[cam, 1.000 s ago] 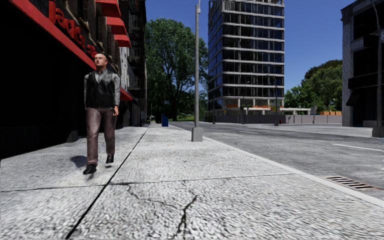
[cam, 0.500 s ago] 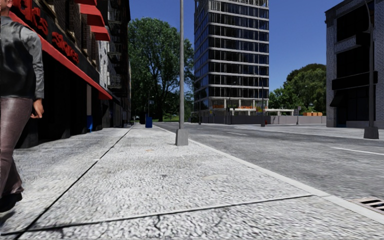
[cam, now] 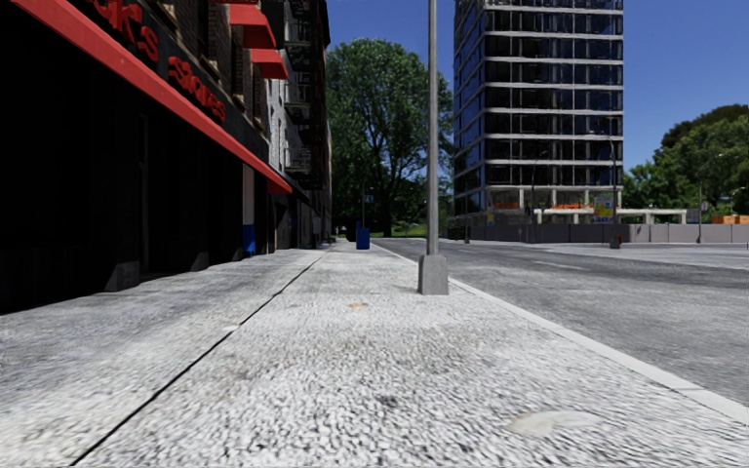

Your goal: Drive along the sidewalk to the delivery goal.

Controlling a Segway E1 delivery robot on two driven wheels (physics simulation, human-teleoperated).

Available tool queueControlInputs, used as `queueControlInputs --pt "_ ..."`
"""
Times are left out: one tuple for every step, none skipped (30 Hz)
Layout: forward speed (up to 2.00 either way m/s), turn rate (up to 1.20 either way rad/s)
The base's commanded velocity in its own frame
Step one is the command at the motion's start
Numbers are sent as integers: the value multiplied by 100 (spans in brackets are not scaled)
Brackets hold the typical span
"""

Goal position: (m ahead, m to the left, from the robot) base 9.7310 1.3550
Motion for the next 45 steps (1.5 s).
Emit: queueControlInputs --pt "200 55" --pt "200 55" --pt "200 53" --pt "200 53" --pt "200 53" --pt "200 53" --pt "200 53" --pt "200 51" --pt "200 47" --pt "200 36" --pt "200 0" --pt "200 0" --pt "200 0" --pt "199 0" --pt "198 0" --pt "198 0" --pt "198 0" --pt "198 0" --pt "198 0" --pt "198 0" --pt "198 0" --pt "198 0" --pt "198 0" --pt "198 0" --pt "198 0" --pt "198 0" --pt "198 0" --pt "198 0" --pt "198 0" --pt "198 0" --pt "198 0" --pt "198 0" --pt "198 0" --pt "198 0" --pt "198 0" --pt "198 0" --pt "200 0" --pt "200 0" --pt "200 0" --pt "200 0" --pt "200 0" --pt "200 0" --pt "200 0" --pt "200 0" --pt "200 0"
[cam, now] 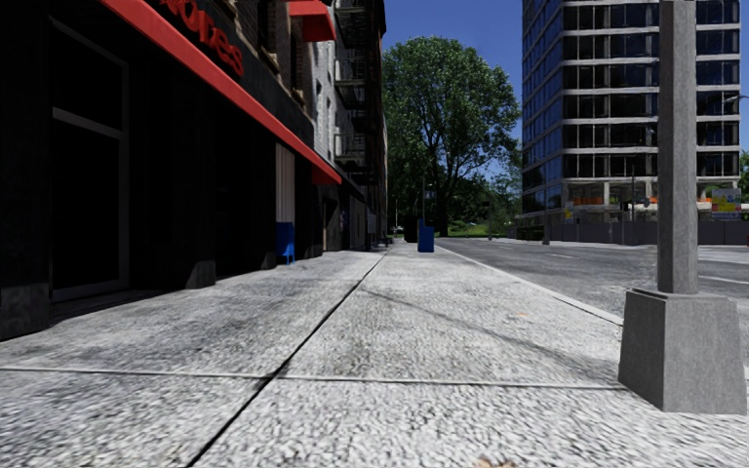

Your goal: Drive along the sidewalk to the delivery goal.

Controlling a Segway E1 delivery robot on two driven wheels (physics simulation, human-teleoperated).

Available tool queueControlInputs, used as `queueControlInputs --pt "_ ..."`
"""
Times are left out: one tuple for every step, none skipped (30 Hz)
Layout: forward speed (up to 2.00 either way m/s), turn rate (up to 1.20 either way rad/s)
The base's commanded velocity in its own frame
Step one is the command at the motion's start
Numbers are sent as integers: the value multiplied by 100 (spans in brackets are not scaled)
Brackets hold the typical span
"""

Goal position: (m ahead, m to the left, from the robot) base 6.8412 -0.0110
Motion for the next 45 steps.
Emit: queueControlInputs --pt "200 0" --pt "200 0" --pt "200 0" --pt "200 0" --pt "200 0" --pt "200 0" --pt "200 0" --pt "200 0" --pt "200 0" --pt "200 0" --pt "200 0" --pt "200 0" --pt "200 0" --pt "200 0" --pt "200 0" --pt "200 0" --pt "200 0" --pt "200 0" --pt "200 0" --pt "200 0" --pt "200 0" --pt "200 0" --pt "200 0" --pt "200 0" --pt "200 0" --pt "200 0" --pt "200 0" --pt "200 0" --pt "200 0" --pt "200 0" --pt "200 0" --pt "200 0" --pt "200 0" --pt "200 0" --pt "200 0" --pt "200 0" --pt "200 0" --pt "200 0" --pt "200 0" --pt "200 0" --pt "200 0" --pt "200 0" --pt "200 0" --pt "200 -7" --pt "200 -14"
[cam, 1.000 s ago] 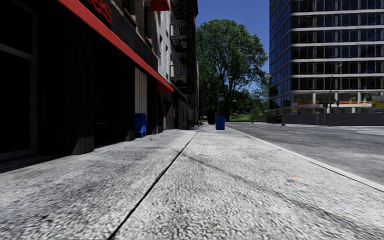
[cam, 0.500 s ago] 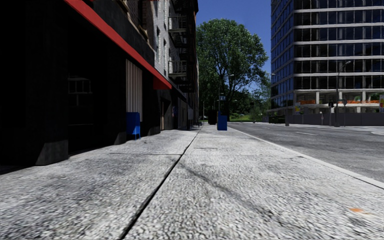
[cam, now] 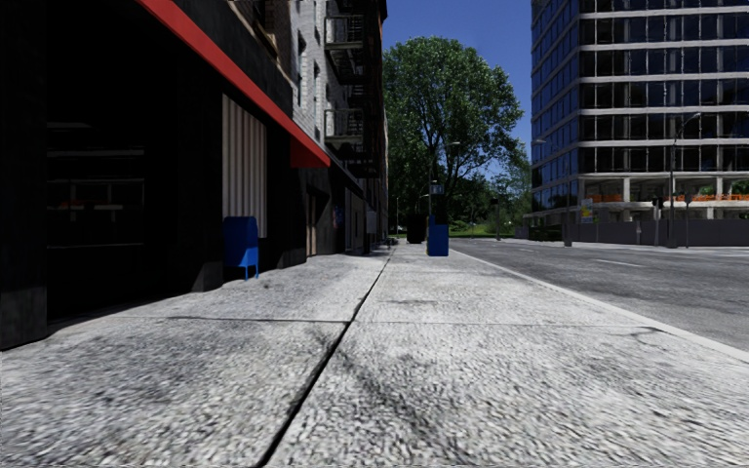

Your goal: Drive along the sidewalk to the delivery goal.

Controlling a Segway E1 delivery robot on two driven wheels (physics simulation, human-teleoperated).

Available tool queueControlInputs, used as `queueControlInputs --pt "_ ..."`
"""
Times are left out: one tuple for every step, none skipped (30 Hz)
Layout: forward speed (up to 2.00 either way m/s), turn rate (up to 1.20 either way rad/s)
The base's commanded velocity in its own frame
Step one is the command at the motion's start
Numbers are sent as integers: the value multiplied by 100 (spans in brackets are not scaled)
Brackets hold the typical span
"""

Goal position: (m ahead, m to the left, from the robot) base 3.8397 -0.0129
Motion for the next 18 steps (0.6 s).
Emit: queueControlInputs --pt "200 -17" --pt "200 -17" --pt "200 -18" --pt "200 -21" --pt "200 -22" --pt "200 -22" --pt "200 -22" --pt "200 -22" --pt "200 -22" --pt "200 -22" --pt "200 -22" --pt "200 -22" --pt "200 -22" --pt "200 -22" --pt "200 -22" --pt "200 -12" --pt "200 -12" --pt "200 0"
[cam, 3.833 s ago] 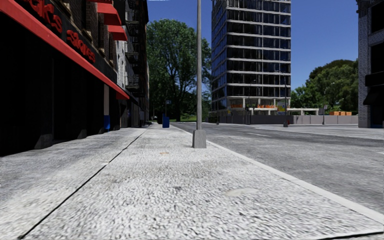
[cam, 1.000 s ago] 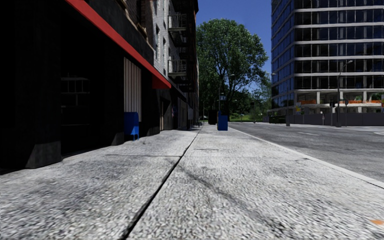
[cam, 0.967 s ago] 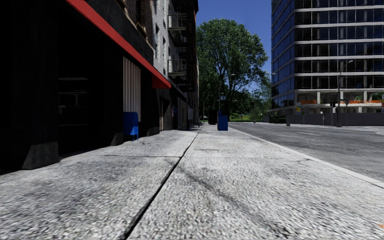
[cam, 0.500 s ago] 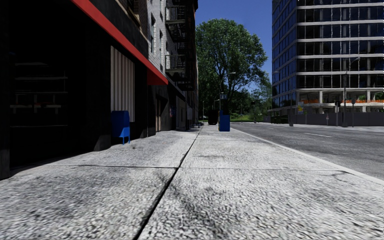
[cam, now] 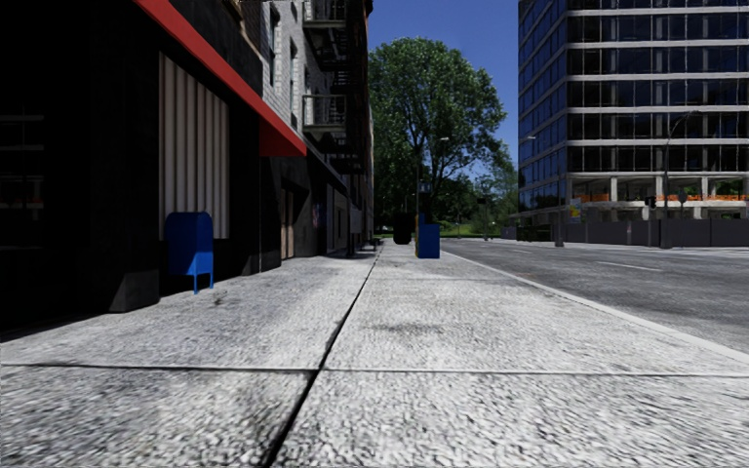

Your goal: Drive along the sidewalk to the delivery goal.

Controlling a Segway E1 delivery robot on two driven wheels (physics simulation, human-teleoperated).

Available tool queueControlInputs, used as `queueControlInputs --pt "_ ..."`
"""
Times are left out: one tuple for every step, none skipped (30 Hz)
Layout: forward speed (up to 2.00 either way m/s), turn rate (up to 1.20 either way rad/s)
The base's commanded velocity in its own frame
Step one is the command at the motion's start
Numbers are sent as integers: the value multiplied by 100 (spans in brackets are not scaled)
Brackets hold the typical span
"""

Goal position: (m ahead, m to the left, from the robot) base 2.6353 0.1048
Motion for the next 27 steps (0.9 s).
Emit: queueControlInputs --pt "200 0" --pt "200 0" --pt "200 0" --pt "200 0" --pt "200 0" --pt "200 0" --pt "200 0" --pt "200 0" --pt "200 0" --pt "200 0" --pt "200 0" --pt "200 0" --pt "200 0" --pt "200 0" --pt "200 0" --pt "200 0" --pt "200 0" --pt "189 0" --pt "153 0" --pt "135 0" --pt "121 0" --pt "121 0" --pt "115 0" --pt "113 0" --pt "112 0" --pt "112 0" --pt "112 0"
